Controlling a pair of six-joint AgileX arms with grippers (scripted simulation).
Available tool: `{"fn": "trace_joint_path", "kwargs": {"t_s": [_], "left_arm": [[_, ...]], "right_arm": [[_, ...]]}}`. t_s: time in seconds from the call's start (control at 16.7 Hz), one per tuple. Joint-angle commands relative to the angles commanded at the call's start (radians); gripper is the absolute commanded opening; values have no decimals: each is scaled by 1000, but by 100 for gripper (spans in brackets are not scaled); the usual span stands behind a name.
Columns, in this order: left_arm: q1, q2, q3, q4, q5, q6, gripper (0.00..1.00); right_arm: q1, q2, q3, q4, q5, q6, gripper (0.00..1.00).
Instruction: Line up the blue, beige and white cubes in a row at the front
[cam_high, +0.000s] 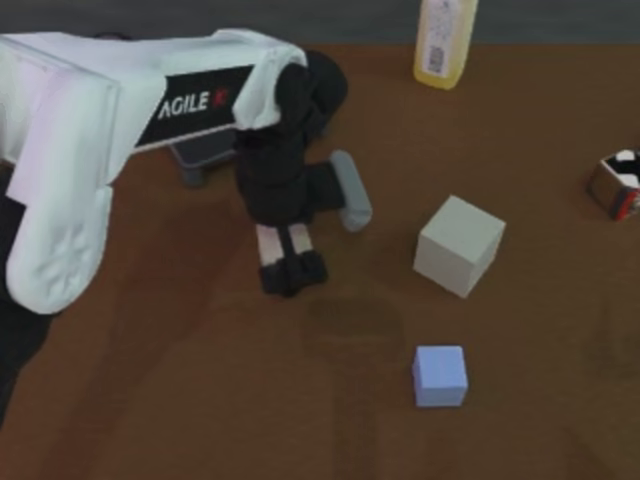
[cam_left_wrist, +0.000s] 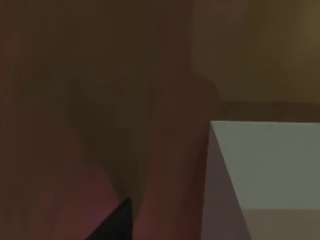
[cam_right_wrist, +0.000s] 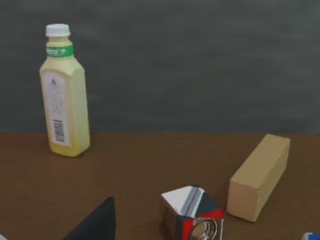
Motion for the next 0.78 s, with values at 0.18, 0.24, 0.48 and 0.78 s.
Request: {"fn": "trace_joint_path", "kwargs": {"t_s": [0.18, 0.24, 0.48, 0.78], "left_arm": [[0, 0, 0, 0, 0, 0, 47], [0, 0, 0, 0, 0, 0, 40], [0, 0, 0, 0, 0, 0, 10], [0, 0, 0, 0, 0, 0, 0]], "right_arm": [[0, 0, 0, 0, 0, 0, 100], [0, 0, 0, 0, 0, 0, 100], [0, 0, 0, 0, 0, 0, 100], [0, 0, 0, 0, 0, 0, 100]]}}
